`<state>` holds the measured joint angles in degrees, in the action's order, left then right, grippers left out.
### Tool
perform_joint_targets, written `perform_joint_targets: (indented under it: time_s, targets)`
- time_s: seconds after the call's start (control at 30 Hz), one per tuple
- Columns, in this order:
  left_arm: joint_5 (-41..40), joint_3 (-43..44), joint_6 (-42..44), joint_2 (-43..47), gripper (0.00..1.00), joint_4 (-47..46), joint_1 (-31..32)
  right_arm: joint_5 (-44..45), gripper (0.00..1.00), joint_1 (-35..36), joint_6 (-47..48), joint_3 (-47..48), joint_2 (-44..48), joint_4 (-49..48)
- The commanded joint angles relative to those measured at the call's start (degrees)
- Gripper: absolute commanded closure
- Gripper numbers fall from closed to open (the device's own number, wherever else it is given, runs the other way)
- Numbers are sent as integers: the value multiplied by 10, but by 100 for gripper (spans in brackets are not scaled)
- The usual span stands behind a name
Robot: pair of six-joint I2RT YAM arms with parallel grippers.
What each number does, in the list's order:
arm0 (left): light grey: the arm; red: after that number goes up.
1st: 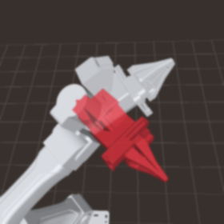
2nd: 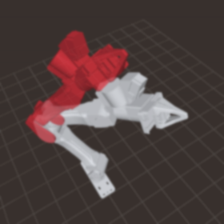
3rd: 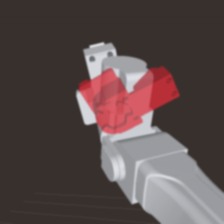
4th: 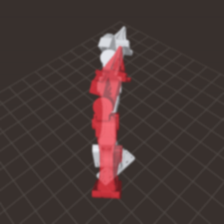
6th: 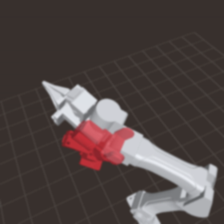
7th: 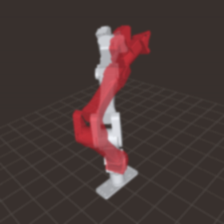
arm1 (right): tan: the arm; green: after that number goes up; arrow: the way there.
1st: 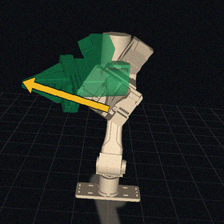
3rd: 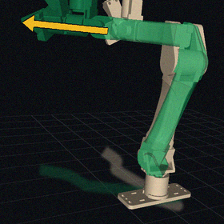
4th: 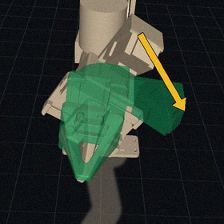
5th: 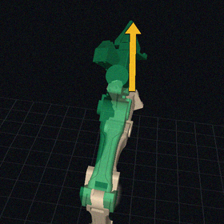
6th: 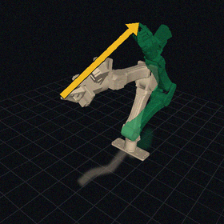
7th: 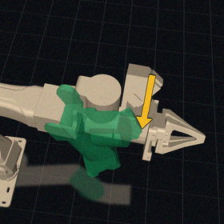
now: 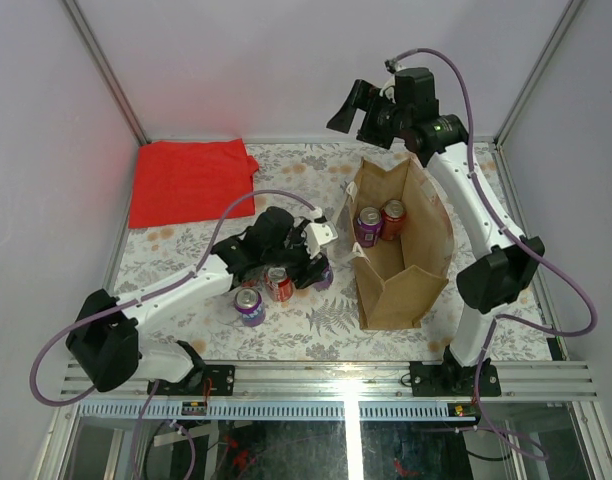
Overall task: Place the beverage into the canvas bag
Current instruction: Place the drink at the center of the board.
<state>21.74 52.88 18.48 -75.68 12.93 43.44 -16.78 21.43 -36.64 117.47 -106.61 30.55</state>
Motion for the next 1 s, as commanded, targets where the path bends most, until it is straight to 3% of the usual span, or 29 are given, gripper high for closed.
perform_joint_targets:
  time_s: [0.0,0.5,0.67,0.83,0.97]
  targets:
    - [11,20,50,-10,100,-12,15,37,0,1,39,29,65,39]
    - [8,-2,104,-52,99,15,60,111,1,-8,77,6,102,71]
    - [1,-20,127,-59,78,15,62,101,1,-28,67,-21,110,53]
    - [-6,-33,137,-69,69,6,68,103,1,-35,60,-33,129,53]
    - [-13,-29,153,-69,51,2,68,109,1,-35,60,-37,132,57]
